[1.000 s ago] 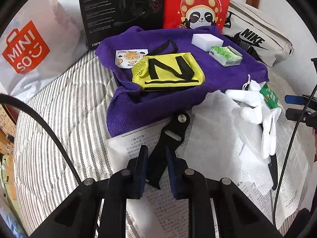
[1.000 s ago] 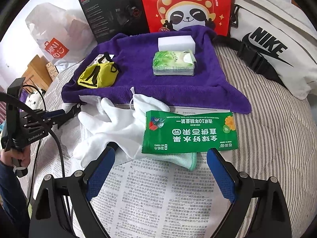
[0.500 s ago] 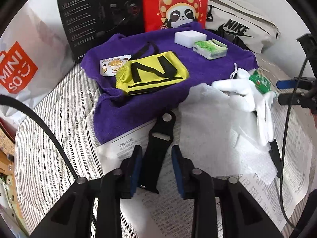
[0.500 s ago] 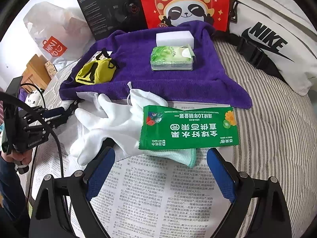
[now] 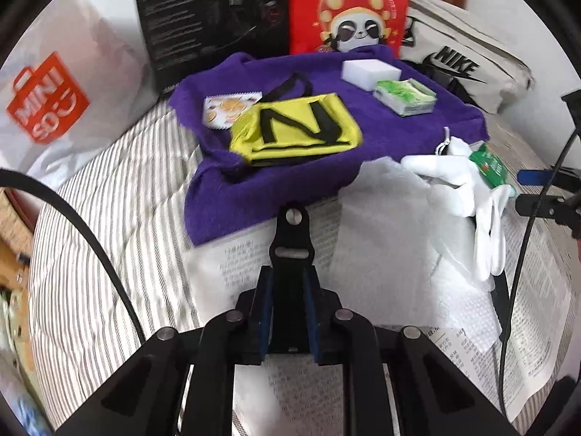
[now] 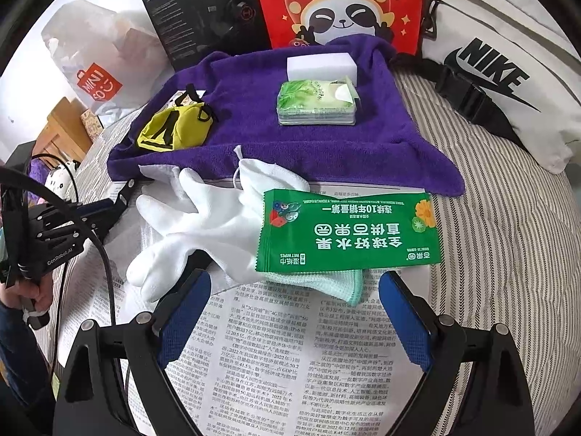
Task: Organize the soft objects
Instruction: 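Lift the black strap with left while right moves to the green printed wipes packet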
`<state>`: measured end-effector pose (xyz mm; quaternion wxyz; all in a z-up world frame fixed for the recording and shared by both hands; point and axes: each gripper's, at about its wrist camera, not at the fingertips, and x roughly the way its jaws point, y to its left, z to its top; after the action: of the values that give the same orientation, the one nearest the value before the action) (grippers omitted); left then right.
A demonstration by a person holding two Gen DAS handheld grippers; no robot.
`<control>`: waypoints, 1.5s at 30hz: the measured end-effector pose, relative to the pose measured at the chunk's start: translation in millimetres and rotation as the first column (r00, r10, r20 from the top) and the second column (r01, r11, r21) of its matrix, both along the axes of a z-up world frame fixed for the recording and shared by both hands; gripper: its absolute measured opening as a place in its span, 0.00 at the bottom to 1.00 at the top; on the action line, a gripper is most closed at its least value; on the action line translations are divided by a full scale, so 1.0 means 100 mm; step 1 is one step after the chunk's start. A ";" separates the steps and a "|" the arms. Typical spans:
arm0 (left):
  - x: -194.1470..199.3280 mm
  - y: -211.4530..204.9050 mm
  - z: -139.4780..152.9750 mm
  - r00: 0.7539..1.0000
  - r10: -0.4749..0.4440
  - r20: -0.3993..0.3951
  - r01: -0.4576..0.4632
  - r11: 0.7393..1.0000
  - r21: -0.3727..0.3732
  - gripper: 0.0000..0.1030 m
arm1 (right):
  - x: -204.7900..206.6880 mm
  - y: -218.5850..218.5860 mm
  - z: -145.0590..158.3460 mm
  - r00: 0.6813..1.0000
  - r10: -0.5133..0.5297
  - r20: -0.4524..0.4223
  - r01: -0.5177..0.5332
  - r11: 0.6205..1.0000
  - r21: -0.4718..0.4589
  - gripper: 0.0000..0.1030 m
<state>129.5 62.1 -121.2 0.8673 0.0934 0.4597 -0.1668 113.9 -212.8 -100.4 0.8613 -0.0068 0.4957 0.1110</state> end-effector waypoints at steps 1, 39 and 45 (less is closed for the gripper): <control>-0.01 0.01 0.00 1.000 0.019 -0.006 -0.019 1.000 0.001 0.17 | 0.00 0.00 0.00 1.000 -0.001 0.000 0.001 1.000 0.001 0.90; -0.04 0.01 -0.04 0.998 0.055 -0.001 -0.055 0.998 -0.022 0.20 | 0.07 -0.14 -0.07 0.998 -0.057 0.001 0.057 0.998 0.011 0.90; -0.03 0.03 -0.05 0.998 0.059 -0.008 -0.060 0.998 -0.033 0.20 | 0.24 -0.17 -0.13 0.994 -0.110 0.003 0.109 0.993 0.040 0.90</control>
<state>126.6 65.1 -125.8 0.8716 0.0648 0.4626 -0.1488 137.7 -230.1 -113.3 0.8674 0.0373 0.4908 0.0734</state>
